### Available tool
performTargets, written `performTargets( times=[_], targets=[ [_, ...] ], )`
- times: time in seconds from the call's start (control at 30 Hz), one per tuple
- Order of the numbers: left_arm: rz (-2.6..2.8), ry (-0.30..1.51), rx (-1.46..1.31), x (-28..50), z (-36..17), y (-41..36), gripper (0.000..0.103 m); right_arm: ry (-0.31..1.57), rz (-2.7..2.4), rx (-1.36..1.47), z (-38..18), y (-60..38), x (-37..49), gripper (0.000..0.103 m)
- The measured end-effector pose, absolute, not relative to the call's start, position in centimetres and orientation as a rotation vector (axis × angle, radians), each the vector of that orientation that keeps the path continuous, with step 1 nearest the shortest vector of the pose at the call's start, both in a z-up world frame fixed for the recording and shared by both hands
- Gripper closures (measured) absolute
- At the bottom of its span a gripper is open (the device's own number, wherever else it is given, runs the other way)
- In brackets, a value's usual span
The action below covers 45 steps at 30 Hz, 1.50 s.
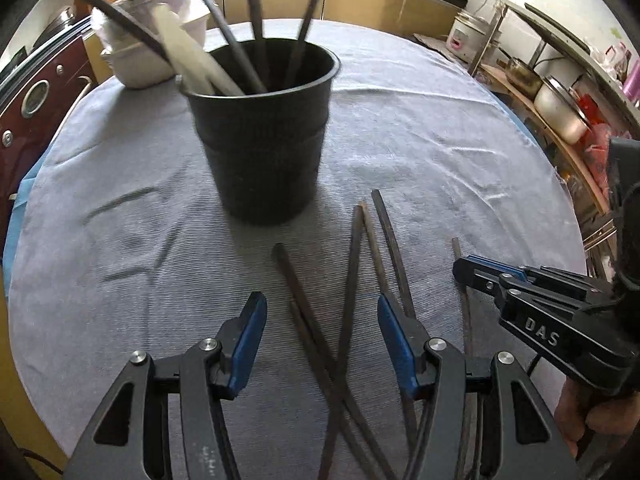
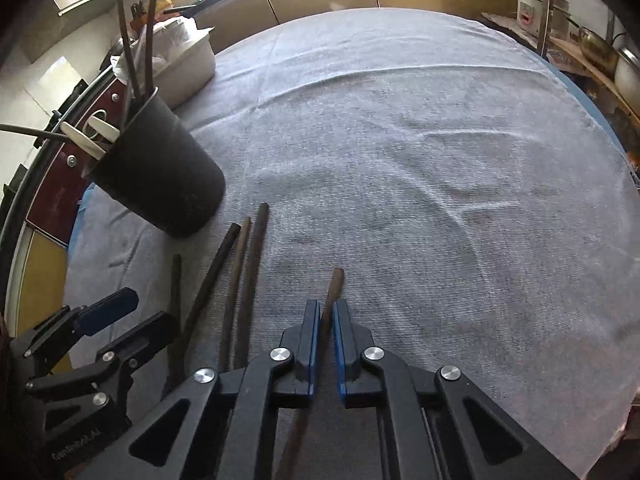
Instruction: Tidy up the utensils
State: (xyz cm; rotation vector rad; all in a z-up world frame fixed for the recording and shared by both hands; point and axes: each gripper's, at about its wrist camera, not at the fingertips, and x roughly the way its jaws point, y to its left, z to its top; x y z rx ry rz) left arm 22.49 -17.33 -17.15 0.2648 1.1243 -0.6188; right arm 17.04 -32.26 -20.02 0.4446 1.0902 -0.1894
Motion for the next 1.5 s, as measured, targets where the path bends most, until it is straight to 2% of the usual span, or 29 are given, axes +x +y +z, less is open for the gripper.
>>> performTargets(
  times=[0.3, 0.47, 0.53, 0.6, 1.3, 1.5],
  targets=[
    [-0.607, 1.166, 0.287, 23.0, -18.5, -19.2, 0.053, 1.077, -0.165, 0.462, -19.7, -33.2, 15.7, 0.094],
    [-0.589, 1.167, 0.298, 23.5, -19.0, -19.8, 0.071, 1.071, -0.147, 0.486, -20.1, -33.7, 16.0, 0.094],
    [-0.596, 1.175, 0.277, 23.7, -19.0, -19.8, 0.086, 1.067, -0.142, 0.493, -20.2, -33.8, 16.0, 0.094],
    [-0.59, 1.186, 0.244, 23.9, -19.0, -19.6, 0.091, 1.063, -0.143, 0.491, -20.3, -33.9, 15.9, 0.094],
    [-0.617, 1.143, -0.043, 21.3, -15.5, -10.2, 0.091, 1.108, -0.157, 0.407, -19.7, -32.9, 15.4, 0.094],
    [-0.537, 1.198, -0.065, 22.8, -17.4, -8.1, 0.091, 1.106, -0.16, 0.402, -19.7, -32.9, 15.5, 0.094]
  ],
)
